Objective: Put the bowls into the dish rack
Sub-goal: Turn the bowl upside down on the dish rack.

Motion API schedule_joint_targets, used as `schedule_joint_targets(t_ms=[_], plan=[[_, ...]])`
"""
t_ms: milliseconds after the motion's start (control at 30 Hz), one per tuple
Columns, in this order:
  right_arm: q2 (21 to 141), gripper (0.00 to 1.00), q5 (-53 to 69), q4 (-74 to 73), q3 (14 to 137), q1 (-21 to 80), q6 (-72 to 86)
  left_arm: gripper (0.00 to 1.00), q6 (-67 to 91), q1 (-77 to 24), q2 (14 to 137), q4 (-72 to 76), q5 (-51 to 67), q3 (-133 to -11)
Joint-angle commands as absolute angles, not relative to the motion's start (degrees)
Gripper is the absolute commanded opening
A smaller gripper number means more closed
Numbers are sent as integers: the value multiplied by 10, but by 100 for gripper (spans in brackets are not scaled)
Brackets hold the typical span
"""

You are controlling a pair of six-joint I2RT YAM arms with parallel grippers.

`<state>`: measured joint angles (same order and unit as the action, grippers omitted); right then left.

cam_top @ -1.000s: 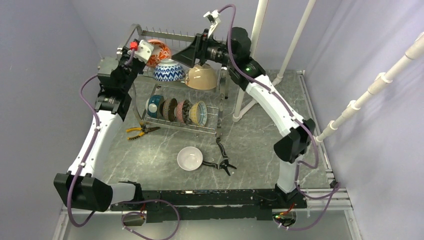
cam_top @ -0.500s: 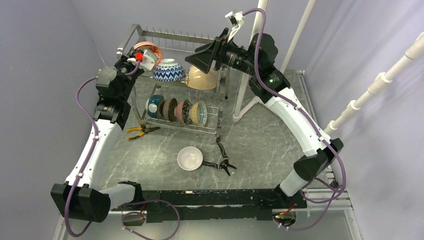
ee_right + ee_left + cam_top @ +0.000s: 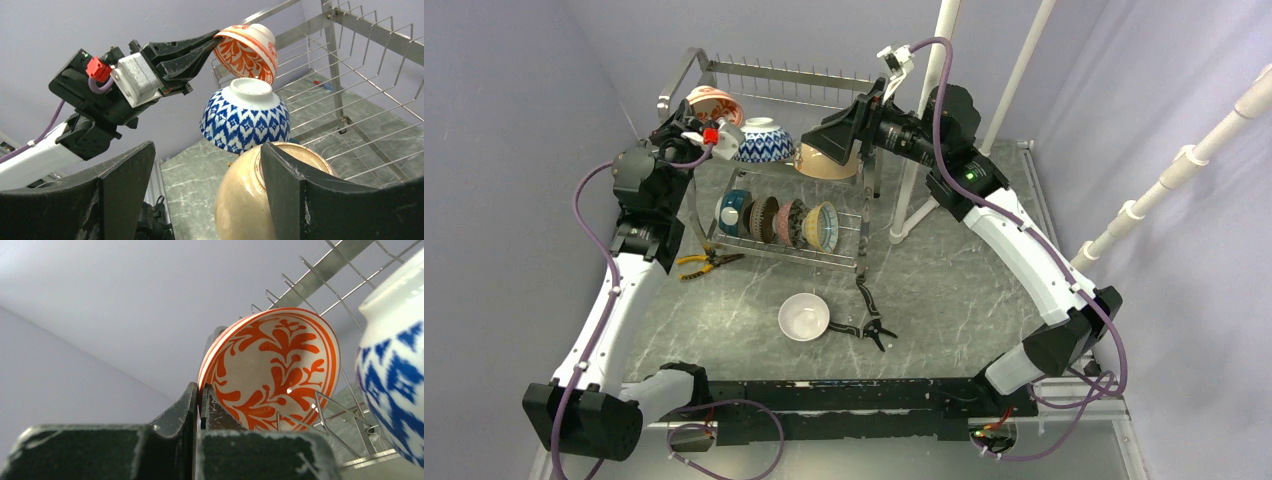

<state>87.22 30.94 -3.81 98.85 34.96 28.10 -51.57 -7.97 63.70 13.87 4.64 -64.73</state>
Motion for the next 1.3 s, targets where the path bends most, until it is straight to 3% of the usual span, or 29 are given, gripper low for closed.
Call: schedule_joint_targets(t_ms=[0, 467, 1267], plan=[[833, 81, 303, -15, 976, 348, 279, 2, -540, -77, 592, 172, 54, -629], [799, 84, 264, -61, 940, 348, 243, 3, -609, -77, 597, 204, 1, -620], [768, 86, 254, -80, 895, 348, 217, 3, -679, -72, 577, 195, 28, -615]])
